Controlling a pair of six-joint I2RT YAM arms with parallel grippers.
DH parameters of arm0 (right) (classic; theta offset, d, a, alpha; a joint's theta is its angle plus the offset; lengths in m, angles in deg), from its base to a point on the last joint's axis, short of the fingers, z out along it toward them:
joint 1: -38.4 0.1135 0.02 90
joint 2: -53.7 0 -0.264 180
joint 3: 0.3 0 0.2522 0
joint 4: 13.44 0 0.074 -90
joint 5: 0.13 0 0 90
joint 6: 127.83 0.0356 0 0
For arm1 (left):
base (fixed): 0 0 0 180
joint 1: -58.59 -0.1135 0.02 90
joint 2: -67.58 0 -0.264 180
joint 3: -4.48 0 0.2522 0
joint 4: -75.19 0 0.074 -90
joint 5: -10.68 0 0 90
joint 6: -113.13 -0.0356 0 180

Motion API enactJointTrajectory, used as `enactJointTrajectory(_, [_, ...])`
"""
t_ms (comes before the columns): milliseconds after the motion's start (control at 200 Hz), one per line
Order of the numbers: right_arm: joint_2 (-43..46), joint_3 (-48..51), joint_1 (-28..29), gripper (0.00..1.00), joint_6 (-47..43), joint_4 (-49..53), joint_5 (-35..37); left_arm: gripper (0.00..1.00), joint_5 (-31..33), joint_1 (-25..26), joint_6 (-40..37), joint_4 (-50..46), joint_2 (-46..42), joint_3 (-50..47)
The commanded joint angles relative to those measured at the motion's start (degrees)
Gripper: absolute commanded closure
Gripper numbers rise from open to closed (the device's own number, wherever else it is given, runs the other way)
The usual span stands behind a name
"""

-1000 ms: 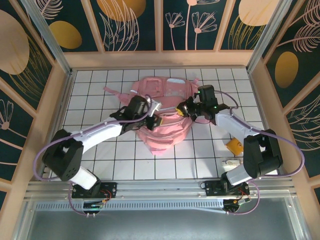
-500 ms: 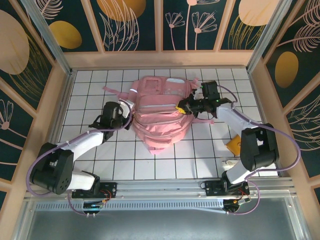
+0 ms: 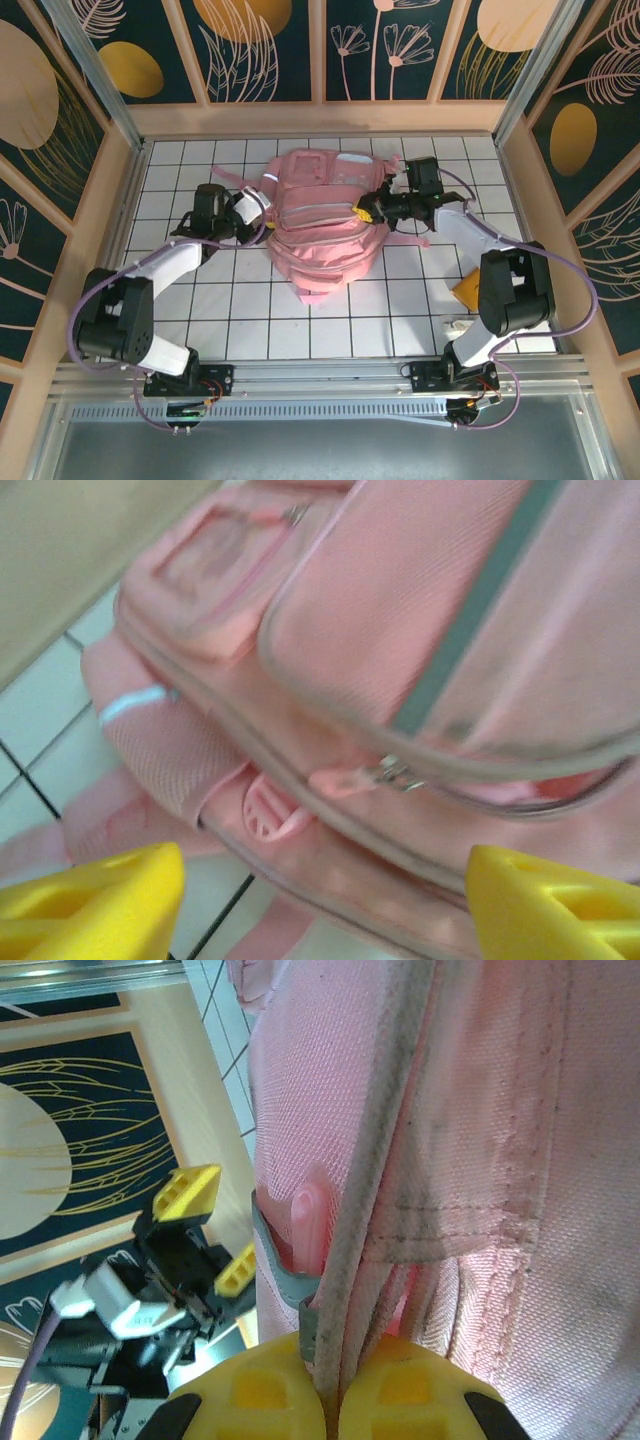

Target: Pack books, pencil case, and school supplies into a backpack

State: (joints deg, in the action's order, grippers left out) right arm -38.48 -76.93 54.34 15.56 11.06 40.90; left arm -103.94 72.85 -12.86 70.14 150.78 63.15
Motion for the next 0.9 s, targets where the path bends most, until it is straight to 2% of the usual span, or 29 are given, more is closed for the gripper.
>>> enactJointTrajectory(0, [-0.3, -4.0, 0.1, 1.00, 2.0, -2.0, -2.9, 0.16, -7.8, 1.1, -15.2, -2.9, -4.0, 2.0])
enactJointTrajectory(25, [-0.3, -4.0, 0.1, 1.00, 2.8, -2.4, -3.0, 0.07, -7.5, 1.8, -15.6, -2.7, -4.5, 2.2])
enactJointTrajectory(160, [0.1, -2.4, 0.7, 1.00, 8.6, -6.8, -4.1, 0.01, 0.1, 8.9, -18.9, 0.0, -4.7, 2.2])
enactJointTrajectory(265, [0.5, -0.9, 1.0, 1.00, 13.2, -10.4, -4.7, 0.04, 0.6, 10.0, -15.9, 1.2, -1.5, 4.3])
enactJointTrajectory(410, [0.8, -1.4, 1.6, 1.00, 13.9, -10.1, -3.9, 0.07, 3.4, 11.3, -14.3, 4.5, 1.9, 5.4])
enactJointTrajectory(490, [0.8, -1.3, 2.1, 1.00, 14.5, -10.2, -3.5, 0.14, 6.1, 11.9, -12.9, 5.5, 3.9, 6.7])
enactJointTrajectory(611, [1.0, -1.1, 3.0, 1.00, 14.9, -10.3, -3.0, 0.34, 7.9, 12.0, -10.4, 7.0, 6.5, 8.7])
enactJointTrajectory(651, [1.1, -1.0, 3.3, 1.00, 14.9, -10.3, -2.8, 0.45, 8.1, 12.1, -9.7, 7.5, 7.0, 9.3])
enactJointTrajectory(711, [1.2, -0.7, 3.2, 1.00, 14.7, -10.3, -2.5, 0.70, 8.2, 12.1, -9.2, 6.9, 7.6, 10.2])
enactJointTrajectory(756, [1.1, -0.6, 2.9, 1.00, 13.8, -9.4, -1.9, 1.00, 8.8, 12.1, -8.5, 6.8, 7.8, 10.5])
enactJointTrajectory(801, [0.8, -0.8, 2.4, 0.97, 12.0, -8.1, -0.8, 1.00, 9.2, 12.1, -7.2, 5.5, 7.6, 11.3])
enactJointTrajectory(861, [0.4, -2.9, 1.8, 0.73, 6.2, -2.2, 3.2, 1.00, 9.7, 12.1, -4.4, 1.3, 7.2, 14.1])
enactJointTrajectory(896, [0.2, -5.5, 1.7, 0.66, 1.3, 3.3, 7.9, 1.00, 10.9, 12.1, -2.3, -2.0, 7.4, 16.1])
